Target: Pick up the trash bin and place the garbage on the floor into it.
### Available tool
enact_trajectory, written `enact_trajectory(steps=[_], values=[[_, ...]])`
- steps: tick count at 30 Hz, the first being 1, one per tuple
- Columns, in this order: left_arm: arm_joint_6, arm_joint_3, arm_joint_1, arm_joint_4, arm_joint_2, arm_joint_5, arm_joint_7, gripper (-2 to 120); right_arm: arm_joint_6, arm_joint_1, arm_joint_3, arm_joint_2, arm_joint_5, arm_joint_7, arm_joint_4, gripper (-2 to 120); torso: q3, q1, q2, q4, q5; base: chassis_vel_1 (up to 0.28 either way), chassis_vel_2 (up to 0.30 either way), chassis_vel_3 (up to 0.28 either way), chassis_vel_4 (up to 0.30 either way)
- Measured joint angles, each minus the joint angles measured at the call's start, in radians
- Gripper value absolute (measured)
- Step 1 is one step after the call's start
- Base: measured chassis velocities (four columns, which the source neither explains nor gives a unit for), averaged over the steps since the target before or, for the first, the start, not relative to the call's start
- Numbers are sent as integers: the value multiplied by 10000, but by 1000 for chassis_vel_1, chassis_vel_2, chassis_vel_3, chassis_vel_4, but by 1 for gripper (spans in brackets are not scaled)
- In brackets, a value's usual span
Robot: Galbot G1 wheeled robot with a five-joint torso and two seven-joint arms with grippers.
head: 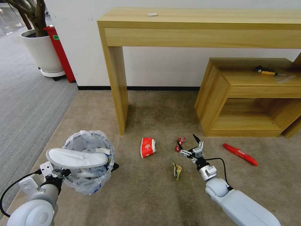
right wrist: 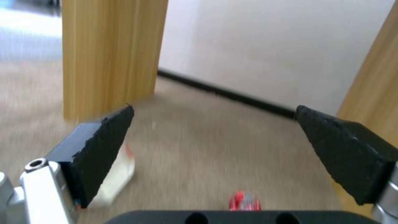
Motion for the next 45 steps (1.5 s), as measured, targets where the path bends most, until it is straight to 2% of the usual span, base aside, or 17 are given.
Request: enact_trajectory(steps=[2, 3, 6, 11, 15, 21, 25, 31, 35, 45], values=[[0, 74, -66, 13, -11, 4, 4, 0, -460, -219, -403, -114, 202, 651, 211, 100, 0, 0, 0, -4, 0, 0, 0, 0, 0], [0, 74, -66, 13, -11, 4, 4, 0, -460, -219, -403, -114, 202, 651, 211, 100, 0, 0, 0, -4, 0, 0, 0, 0, 0], [0, 130, -95, 57, -61, 51, 6, 0, -1506, -622, -924, -446, 946, 1611, 1207, 100, 0, 0, 0, -5, -3, 0, 0, 0, 0], [0, 150, -116, 112, -106, 114, 6, 0, -2375, -814, -1228, -692, 1295, 2402, 1869, 100, -1, 0, 0, -2, -2, 0, 0, 0, 0], [-7, 244, -192, 183, -229, 193, 19, 0, -3585, -1147, -1332, -858, 1765, 3580, 2554, 100, 0, 1, 1, -2, 0, 0, 0, 0, 0], [-9, 396, -317, 267, -301, 267, 14, 0, -4162, -1506, -1405, -979, 2016, 4124, 2838, 100, -1, 0, 0, -2, -1, 0, 0, 0, 0], [-7, 565, -435, 366, -412, 354, 5, 0, -4159, -1503, -1569, -1091, 2092, 4017, 2718, 100, -1, 0, 1, -3, -2, 0, 0, 0, 0], [-8, 691, -520, 488, -586, 476, 1, 0, -3991, -1124, -2239, -1463, 2829, 3032, 2820, 100, -1, 1, 0, -2, -3, 0, 0, 0, 0], [-9, 740, -567, 550, -687, 505, -1, 0, -3809, -742, -2689, -1388, 3237, 2552, 2642, 100, 0, 1, 1, -1, -2, 0, 0, 0, 0], [-28, 805, -744, 774, -702, 521, -42, 0, -4241, -450, -3128, -1034, 3612, 2761, 2266, 98, 0, 1, 1, -1, -2, 0, 0, 0, 0]])
